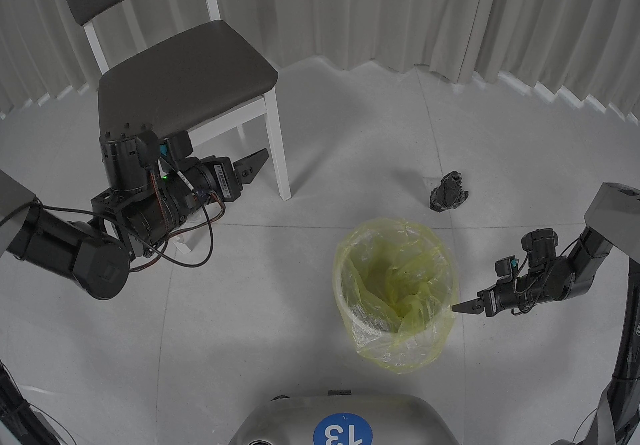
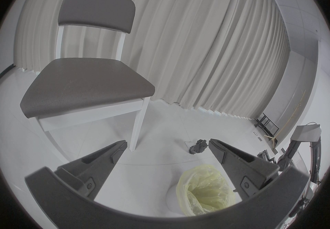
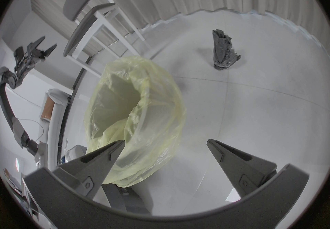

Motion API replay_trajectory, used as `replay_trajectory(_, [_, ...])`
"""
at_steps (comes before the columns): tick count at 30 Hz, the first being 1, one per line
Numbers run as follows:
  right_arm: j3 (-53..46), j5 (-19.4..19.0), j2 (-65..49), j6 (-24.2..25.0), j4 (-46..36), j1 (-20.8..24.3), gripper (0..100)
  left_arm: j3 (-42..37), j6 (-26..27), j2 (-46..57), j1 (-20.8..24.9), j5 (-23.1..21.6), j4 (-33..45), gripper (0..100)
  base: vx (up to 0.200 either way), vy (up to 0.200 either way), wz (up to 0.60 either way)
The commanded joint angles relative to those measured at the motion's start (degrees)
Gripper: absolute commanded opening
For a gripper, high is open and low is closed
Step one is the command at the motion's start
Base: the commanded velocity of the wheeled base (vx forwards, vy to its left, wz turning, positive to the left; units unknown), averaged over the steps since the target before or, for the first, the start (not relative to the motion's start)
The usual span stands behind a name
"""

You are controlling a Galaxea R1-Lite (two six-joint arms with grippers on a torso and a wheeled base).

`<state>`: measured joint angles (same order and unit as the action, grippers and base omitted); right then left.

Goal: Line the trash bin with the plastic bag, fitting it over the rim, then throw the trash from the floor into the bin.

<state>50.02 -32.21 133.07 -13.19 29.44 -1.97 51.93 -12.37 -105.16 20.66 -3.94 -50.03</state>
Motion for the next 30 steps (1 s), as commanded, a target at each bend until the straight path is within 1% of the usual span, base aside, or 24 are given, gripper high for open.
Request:
replay_trajectory(1, [1.7,0.1,3.0,-0.2,-0.1,0.0,100,-0.1,0.0,-0.4,0.0,0.0,-0.6,100,0.0,0.0,0.0])
replay_trajectory(3, [3.3,0.1,4.2,-0.2,-0.2,0.1,100,-0.3,0.0,-0.4,0.0,0.0,-1.2,100,0.0,0.0,0.0])
replay_trajectory(6, [8.0,0.2,6.8,-0.2,-3.1,0.5,100,-0.5,0.0,-0.6,-0.2,0.0,-1.6,100,0.0,0.0,0.0])
replay_trajectory(8, [12.2,1.4,8.8,-0.2,-6.2,0.7,100,-0.5,0.0,-0.8,-0.4,0.0,-1.6,100,0.0,0.0,0.0])
replay_trajectory(9, [14.9,2.6,9.9,-0.2,-8.1,0.7,100,-0.5,0.0,-0.8,-0.5,0.0,-1.6,100,0.0,0.0,0.0])
replay_trajectory(11, [15.3,2.8,10.1,-0.2,-8.3,0.7,100,-0.5,0.0,-0.8,-0.5,0.0,-1.6,100,0.0,0.0,0.0])
replay_trajectory(13, [24.3,3.1,12.5,-0.3,-16.3,1.0,100,-0.5,0.0,-1.6,-0.4,0.0,-1.6,100,0.0,0.0,0.0])
replay_trajectory(18, [30.4,3.6,14.1,-0.3,-23.4,1.2,100,-0.2,-0.1,-2.7,0.2,-0.1,-1.6,100,0.0,0.0,0.0])
replay_trajectory(21, [31.6,3.6,14.2,-0.4,-25.6,1.2,100,0.1,-0.1,-3.6,0.5,0.0,-1.6,100,0.0,0.0,0.0])
replay_trajectory(24, [30.5,3.4,13.5,-3.9,-27.6,0.7,100,0.8,-0.2,-5.8,1.7,0.0,-1.6,100,0.0,0.0,0.0])
replay_trajectory(30, [23.4,3.1,5.0,-4.7,-27.8,-0.9,100,3.7,-1.2,-10.5,3.2,0.0,-1.5,100,0.0,0.0,0.0])
